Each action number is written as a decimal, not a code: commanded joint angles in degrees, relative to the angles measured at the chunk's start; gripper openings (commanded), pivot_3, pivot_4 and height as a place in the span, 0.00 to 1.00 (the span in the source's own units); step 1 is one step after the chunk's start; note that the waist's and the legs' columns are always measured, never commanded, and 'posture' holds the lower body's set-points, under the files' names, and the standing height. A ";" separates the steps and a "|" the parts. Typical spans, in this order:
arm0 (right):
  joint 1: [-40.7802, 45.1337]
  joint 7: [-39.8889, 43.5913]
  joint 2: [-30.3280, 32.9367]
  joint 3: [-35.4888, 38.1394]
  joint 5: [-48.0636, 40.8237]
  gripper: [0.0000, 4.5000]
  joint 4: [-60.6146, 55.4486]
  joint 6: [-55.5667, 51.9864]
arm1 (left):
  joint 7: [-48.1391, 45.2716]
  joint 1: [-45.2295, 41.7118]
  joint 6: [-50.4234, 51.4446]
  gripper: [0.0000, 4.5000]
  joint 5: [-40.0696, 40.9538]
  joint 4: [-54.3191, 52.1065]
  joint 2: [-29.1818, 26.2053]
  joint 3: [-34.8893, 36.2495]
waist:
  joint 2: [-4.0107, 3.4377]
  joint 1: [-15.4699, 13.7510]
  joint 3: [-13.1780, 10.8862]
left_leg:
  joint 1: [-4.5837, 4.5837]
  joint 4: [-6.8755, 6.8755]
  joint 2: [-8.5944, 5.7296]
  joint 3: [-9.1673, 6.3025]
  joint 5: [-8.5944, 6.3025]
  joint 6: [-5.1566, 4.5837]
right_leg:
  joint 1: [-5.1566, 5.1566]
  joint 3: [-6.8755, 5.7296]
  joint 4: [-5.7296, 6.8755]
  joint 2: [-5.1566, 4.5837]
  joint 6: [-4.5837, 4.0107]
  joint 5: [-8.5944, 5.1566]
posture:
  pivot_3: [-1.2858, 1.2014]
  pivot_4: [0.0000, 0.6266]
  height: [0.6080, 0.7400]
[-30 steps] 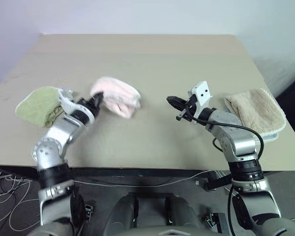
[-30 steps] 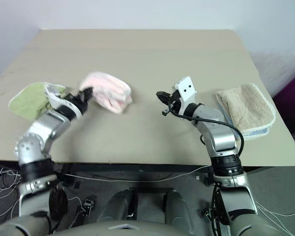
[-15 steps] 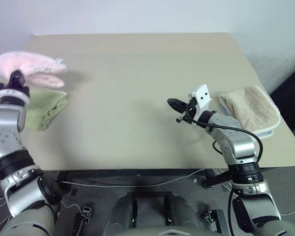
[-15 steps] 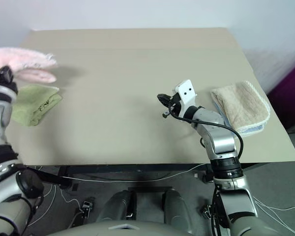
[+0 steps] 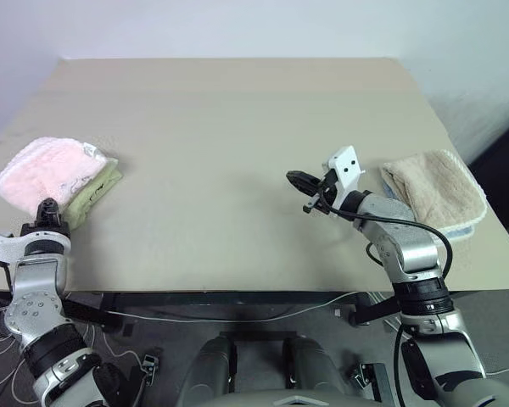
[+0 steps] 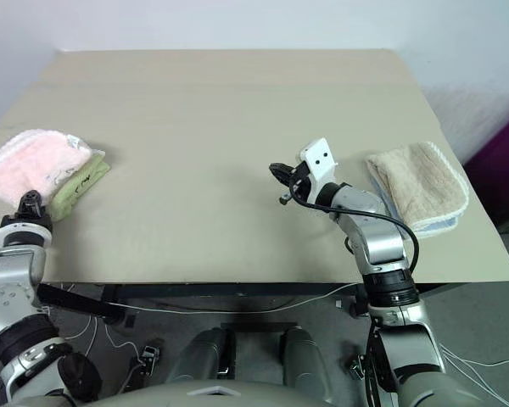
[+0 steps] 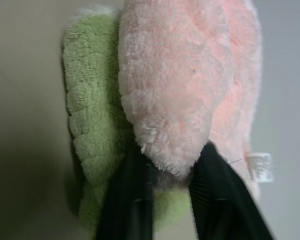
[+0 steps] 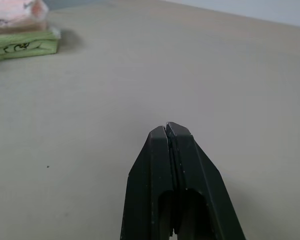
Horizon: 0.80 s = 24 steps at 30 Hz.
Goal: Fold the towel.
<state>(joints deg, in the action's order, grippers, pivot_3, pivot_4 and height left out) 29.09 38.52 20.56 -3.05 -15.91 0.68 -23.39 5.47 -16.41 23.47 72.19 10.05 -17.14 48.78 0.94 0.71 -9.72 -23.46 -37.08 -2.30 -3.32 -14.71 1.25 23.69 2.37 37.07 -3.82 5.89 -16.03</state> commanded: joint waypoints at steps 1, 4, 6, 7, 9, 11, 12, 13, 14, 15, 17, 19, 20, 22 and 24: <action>1.09 0.27 -0.70 -0.29 -0.02 0.00 -0.43 1.21 | -0.38 0.59 0.20 0.55 1.91 -3.29 -0.54 1.11 | 0.00 -0.05 0.00 | 0.00 0.00 0.00 -0.01 0.00 0.00 | 0.00 0.00 0.00 0.01 0.00 0.00 | 0.52 0.24 1.00; 0.64 0.11 -1.17 -0.68 -0.08 0.00 -0.93 1.00 | -0.42 1.25 0.61 0.78 2.81 -4.35 -0.51 0.78 | 0.00 -0.03 0.00 | 0.00 -0.01 0.00 -0.01 0.00 0.00 | -0.01 0.00 0.00 0.00 0.00 0.00 | 0.52 0.24 1.00; 0.30 -0.18 -1.46 -0.78 -0.26 0.00 -1.61 0.67 | -0.53 2.59 1.86 0.92 3.17 -5.92 -0.19 -0.17 | 0.00 0.04 0.00 | 0.00 0.00 0.00 -0.01 0.00 0.00 | 0.00 0.00 0.00 0.01 0.00 0.00 | 0.52 0.24 1.00; 0.15 -0.32 -1.54 -0.76 -0.36 0.00 -1.89 0.53 | -0.80 3.42 2.62 1.00 3.10 -6.82 -0.10 -0.88 | 0.00 0.05 0.00 | 0.00 0.00 0.00 -0.01 0.00 0.00 | 0.00 0.00 0.01 0.01 0.00 0.00 | 0.52 0.24 1.00; -0.11 -0.55 -1.60 -0.42 -0.61 0.00 -2.32 0.30 | -0.84 5.26 4.61 1.00 3.26 -9.20 0.52 -2.89 | 0.00 0.04 0.00 | 0.00 0.01 0.01 0.00 0.00 0.00 | 0.01 0.01 0.00 0.01 0.00 0.00 | 0.52 0.24 1.00; -0.37 -0.85 -1.64 -0.03 -0.86 0.00 -2.60 0.09 | -1.85 6.96 6.63 1.00 2.48 -12.40 1.32 -6.35 | 0.00 -0.11 0.00 | 0.00 0.00 0.00 -0.01 0.00 0.00 | 0.00 0.01 0.00 0.00 0.00 0.00 | 0.52 0.24 1.00; -0.62 -1.00 -1.60 0.13 -0.93 0.00 -2.67 0.05 | -2.31 7.41 7.52 1.00 1.73 -14.17 1.84 -8.60 | 0.00 -0.23 0.00 | 0.00 0.00 0.00 -0.01 0.00 0.00 | -0.02 0.01 0.00 0.00 0.00 0.00 | 0.52 0.24 1.00; -0.95 -1.16 -1.59 0.20 -0.95 0.00 -2.86 0.01 | -2.86 7.70 8.20 1.00 0.33 -15.80 2.02 -11.08 | 0.01 -0.37 0.00 | 0.00 -0.01 -0.01 -0.03 0.00 0.00 | -0.04 0.00 -0.01 -0.01 0.00 0.00 | 0.52 0.24 1.00; -1.44 -1.30 -1.54 0.27 -1.04 0.00 -3.27 -0.11 | -3.51 7.80 8.76 1.00 -2.29 -17.44 1.74 -14.37 | 0.01 -0.44 0.00 | 0.00 -0.01 -0.01 -0.04 0.00 0.00 | -0.05 -0.02 -0.01 0.00 0.00 0.00 | 0.52 0.24 1.00; -1.94 -1.47 -1.53 0.32 -1.17 0.00 -3.78 -0.31 | -4.57 7.74 9.26 1.00 -5.19 -18.80 1.10 -17.70 | 0.01 -0.51 0.00 | 0.00 -0.02 -0.03 -0.05 0.00 0.00 | -0.07 -0.02 -0.02 0.00 0.00 0.00 | 0.52 0.24 1.00; -2.95 -1.99 -1.51 0.51 -1.38 0.00 -4.86 -0.77 | -7.33 7.25 9.67 1.00 -12.70 -20.77 -1.25 -25.23 | 0.00 -0.39 0.00 | 0.00 -0.01 -0.06 -0.04 0.00 0.00 | -0.07 -0.02 -0.02 0.02 -0.01 0.00 | 0.52 0.24 1.00; -3.59 -2.82 -1.77 0.38 -1.30 0.00 -5.76 -1.19 | -10.64 6.37 8.32 1.00 -18.71 -20.83 -3.66 -30.00 | -0.01 -0.05 0.00 | 0.02 0.01 -0.05 -0.02 0.00 0.00 | -0.05 -0.02 -0.01 0.05 -0.01 0.00 | 0.52 0.24 1.00; -3.83 -3.33 -1.90 0.33 -1.18 0.00 -6.11 -1.35 | -12.52 5.64 6.94 1.00 -21.53 -20.38 -4.66 -31.81 | -0.03 0.15 0.01 | 0.03 0.04 -0.03 -0.01 0.01 0.01 | -0.03 -0.02 0.00 0.10 -0.01 -0.01 | 0.52 0.24 1.00; -4.24 -4.19 -1.78 0.55 -0.82 0.00 -6.47 -1.15 | -16.60 3.75 3.30 1.00 -28.59 -19.14 -6.83 -36.34 | -0.05 0.28 0.00 | 0.05 0.09 0.01 0.06 0.01 0.02 | 0.02 0.01 0.01 0.15 -0.02 -0.01 | 0.52 0.24 1.00; -4.41 -4.89 -1.22 0.64 0.18 0.00 -6.27 -0.04 | -20.64 2.63 -0.94 1.00 -36.54 -17.67 -9.38 -41.13 | -0.06 0.27 -0.01 | 0.04 0.12 0.04 0.08 0.02 0.04 | 0.05 0.01 0.01 0.18 -0.03 -0.01 | 0.52 0.24 1.00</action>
<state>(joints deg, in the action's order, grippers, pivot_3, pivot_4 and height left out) 24.52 34.32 19.13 -3.48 -16.19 -2.67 -24.80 -11.92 -13.12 26.49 41.63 -7.50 -24.93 9.97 0.87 0.97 -9.73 -23.41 -36.96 -2.27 -3.22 -14.69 1.29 23.73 2.39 37.06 -3.64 5.86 -16.04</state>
